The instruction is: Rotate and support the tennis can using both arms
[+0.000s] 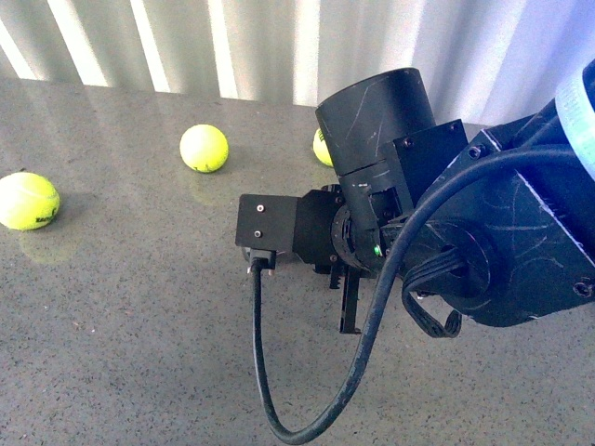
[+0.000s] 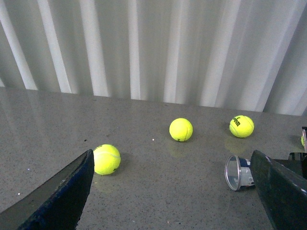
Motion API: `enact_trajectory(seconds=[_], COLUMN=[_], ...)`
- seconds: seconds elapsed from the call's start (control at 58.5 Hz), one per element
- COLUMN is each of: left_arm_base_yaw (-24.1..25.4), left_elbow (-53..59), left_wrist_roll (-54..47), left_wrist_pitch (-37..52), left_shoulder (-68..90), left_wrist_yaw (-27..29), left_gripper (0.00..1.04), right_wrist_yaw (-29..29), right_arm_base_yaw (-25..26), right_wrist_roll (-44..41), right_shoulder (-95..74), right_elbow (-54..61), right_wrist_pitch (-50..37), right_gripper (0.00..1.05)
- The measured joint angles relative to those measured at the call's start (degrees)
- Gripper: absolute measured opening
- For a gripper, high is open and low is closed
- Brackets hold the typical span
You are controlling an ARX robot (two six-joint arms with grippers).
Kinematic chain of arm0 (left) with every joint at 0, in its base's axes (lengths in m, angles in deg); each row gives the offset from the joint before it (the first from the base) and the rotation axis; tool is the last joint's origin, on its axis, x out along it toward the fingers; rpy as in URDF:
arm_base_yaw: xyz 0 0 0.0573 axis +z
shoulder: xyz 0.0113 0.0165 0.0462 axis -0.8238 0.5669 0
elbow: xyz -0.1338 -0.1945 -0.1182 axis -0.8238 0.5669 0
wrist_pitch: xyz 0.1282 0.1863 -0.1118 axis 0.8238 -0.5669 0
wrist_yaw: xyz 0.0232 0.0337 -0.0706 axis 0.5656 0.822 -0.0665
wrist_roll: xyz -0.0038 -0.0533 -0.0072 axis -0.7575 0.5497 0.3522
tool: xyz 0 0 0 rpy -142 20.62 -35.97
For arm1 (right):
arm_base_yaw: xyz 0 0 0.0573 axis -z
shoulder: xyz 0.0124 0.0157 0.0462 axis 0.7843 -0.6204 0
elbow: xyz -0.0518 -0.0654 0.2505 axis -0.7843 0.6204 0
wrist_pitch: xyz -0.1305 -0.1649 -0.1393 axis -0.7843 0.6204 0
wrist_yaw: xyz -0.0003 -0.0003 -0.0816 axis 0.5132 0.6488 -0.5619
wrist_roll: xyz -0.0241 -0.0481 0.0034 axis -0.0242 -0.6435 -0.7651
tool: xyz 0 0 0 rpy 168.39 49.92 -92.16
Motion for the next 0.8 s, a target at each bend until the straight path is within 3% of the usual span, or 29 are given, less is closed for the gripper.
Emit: enact_trajectory(seconds=[0.325,0.359,0.581,0.803], left_arm_base_yaw=[0.0,0.0,0.0,0.0], left_elbow=[0.0,0.0,0.0,0.0], left_wrist_roll=[0.0,0.0,0.0,0.0], left_wrist_pitch=[0.0,0.0,0.0,0.0], left_shoulder=[0.0,0.0,0.0,0.0], left_wrist_yaw=[0.0,0.0,0.0,0.0], left_gripper=[0.98,0.98,0.98,0.98], right_wrist_yaw=[0.1,0.0,-0.2,0.0], right_arm_base_yaw=[0.6,0.7,1.2,1.6], right_wrist_roll=[-0.5,-1.0,-1.6,1.0], right_shoulder=[-1.6,-1.8,-1.8,3.5], right_elbow=[0.3,0.4,1.7,4.8], right_wrist_pitch=[-4.2,-5.0,-5.3,-1.4], right_gripper=[0.06,0.09,0.50,0.99])
